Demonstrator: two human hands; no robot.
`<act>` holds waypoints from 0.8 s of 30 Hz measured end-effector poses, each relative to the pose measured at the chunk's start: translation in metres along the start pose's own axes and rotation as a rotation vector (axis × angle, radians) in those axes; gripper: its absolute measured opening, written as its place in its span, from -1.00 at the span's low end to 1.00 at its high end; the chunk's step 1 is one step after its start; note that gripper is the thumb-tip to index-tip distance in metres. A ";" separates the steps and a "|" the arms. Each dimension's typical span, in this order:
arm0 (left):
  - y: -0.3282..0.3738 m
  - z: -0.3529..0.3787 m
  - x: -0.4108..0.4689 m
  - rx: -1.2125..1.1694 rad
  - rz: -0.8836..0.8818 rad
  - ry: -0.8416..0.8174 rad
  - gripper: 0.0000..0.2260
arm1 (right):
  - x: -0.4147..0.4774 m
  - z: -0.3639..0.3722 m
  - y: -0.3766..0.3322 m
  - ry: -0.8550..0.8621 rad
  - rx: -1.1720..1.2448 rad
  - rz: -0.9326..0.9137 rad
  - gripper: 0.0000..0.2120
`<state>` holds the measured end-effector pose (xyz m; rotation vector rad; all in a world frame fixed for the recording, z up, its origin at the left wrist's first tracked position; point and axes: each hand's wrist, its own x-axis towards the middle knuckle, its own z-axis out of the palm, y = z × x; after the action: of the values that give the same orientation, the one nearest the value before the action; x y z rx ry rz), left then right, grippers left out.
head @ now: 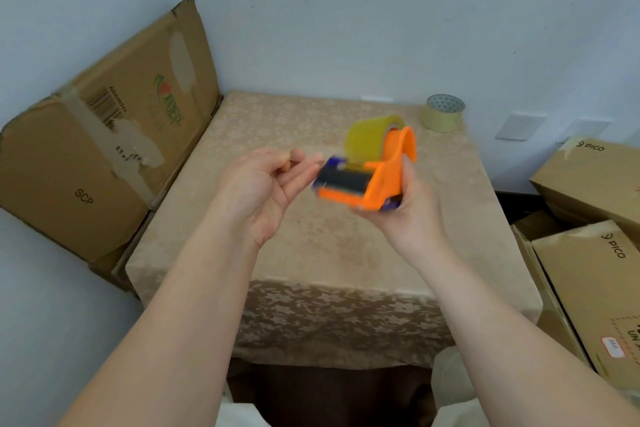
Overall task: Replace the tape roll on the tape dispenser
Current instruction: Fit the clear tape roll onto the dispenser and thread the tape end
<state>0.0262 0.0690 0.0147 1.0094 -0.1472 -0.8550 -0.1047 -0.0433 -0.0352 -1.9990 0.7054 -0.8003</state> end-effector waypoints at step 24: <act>0.007 -0.001 -0.005 0.284 0.378 -0.167 -0.85 | -0.005 -0.008 0.002 -0.209 -0.167 -0.053 -0.56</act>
<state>0.0274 0.0753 0.0211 1.1270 -0.5962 -0.5790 -0.1141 -0.0441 -0.0347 -2.2215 0.6167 -0.5662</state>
